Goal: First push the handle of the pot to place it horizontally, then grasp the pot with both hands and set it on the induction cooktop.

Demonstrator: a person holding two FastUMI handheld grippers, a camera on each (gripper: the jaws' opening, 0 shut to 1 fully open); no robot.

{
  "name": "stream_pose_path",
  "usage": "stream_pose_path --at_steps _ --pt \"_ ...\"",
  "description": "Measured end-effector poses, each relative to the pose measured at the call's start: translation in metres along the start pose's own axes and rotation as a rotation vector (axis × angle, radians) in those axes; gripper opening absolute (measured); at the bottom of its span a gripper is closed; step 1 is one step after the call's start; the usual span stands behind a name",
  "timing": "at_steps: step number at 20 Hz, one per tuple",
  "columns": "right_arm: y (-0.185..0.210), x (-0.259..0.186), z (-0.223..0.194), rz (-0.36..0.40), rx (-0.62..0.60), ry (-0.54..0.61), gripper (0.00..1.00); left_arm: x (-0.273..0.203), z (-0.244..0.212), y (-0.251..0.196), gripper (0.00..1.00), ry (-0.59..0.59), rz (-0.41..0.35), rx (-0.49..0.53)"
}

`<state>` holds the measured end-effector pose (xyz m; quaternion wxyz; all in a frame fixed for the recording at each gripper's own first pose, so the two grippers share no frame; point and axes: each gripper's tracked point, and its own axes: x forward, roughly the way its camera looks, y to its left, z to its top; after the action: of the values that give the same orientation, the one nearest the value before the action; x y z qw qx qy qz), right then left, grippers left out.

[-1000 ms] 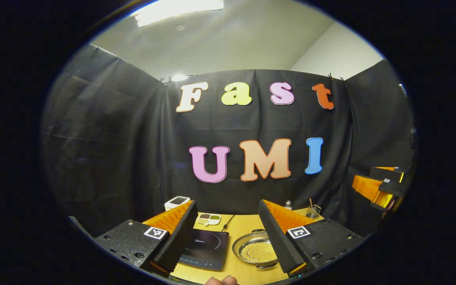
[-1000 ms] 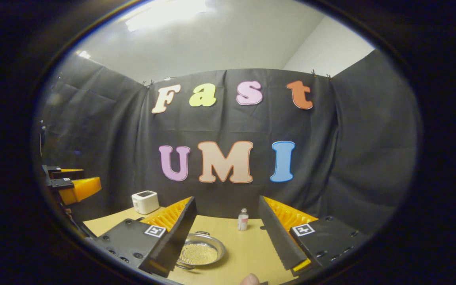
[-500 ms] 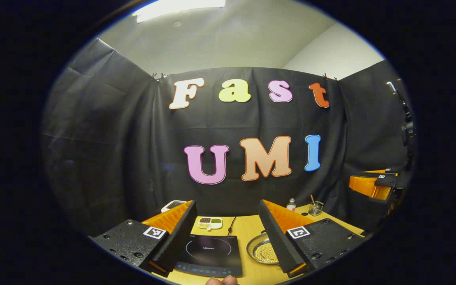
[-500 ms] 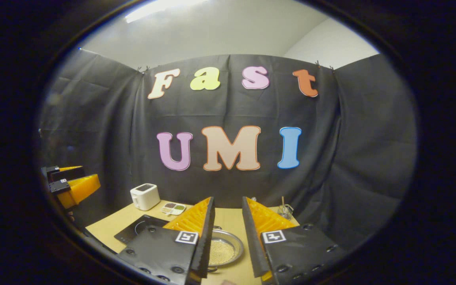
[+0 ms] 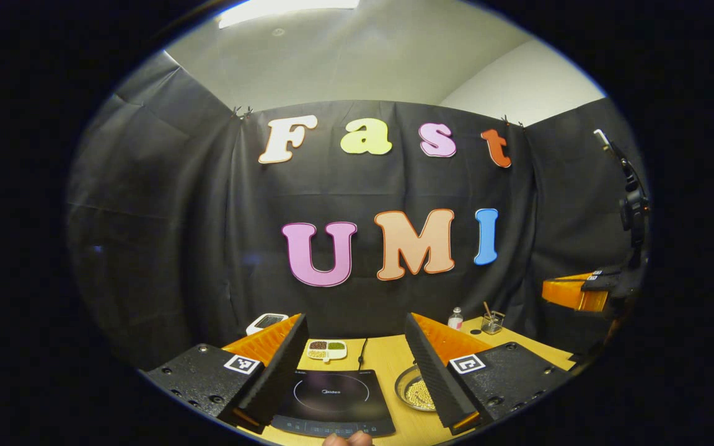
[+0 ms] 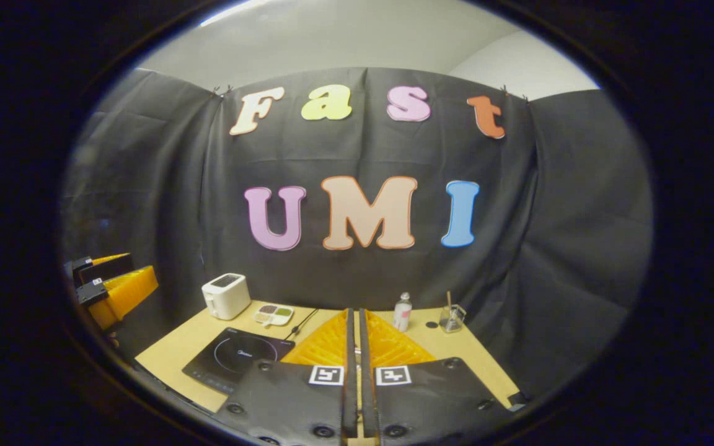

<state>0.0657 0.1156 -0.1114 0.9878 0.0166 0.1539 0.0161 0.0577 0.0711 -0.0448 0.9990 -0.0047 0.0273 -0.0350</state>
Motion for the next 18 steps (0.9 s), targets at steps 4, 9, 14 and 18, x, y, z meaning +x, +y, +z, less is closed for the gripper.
stream_pose_path --at_steps 4,9,14,18 --pt "-0.006 0.014 -0.014 0.052 0.012 0.047 0.05 0.009 -0.015 -0.006 0.95 0.040 0.031 -0.013" --pt "-0.009 0.037 -0.049 0.181 0.047 0.130 0.05 0.022 -0.016 -0.020 0.95 0.070 0.096 -0.004" --pt "-0.013 0.060 -0.119 0.287 0.100 0.290 0.02 0.025 -0.031 -0.027 0.94 0.138 0.182 -0.019" --pt "0.000 0.059 -0.158 0.338 0.147 0.405 0.03 0.021 -0.039 -0.018 0.95 0.164 0.212 -0.032"
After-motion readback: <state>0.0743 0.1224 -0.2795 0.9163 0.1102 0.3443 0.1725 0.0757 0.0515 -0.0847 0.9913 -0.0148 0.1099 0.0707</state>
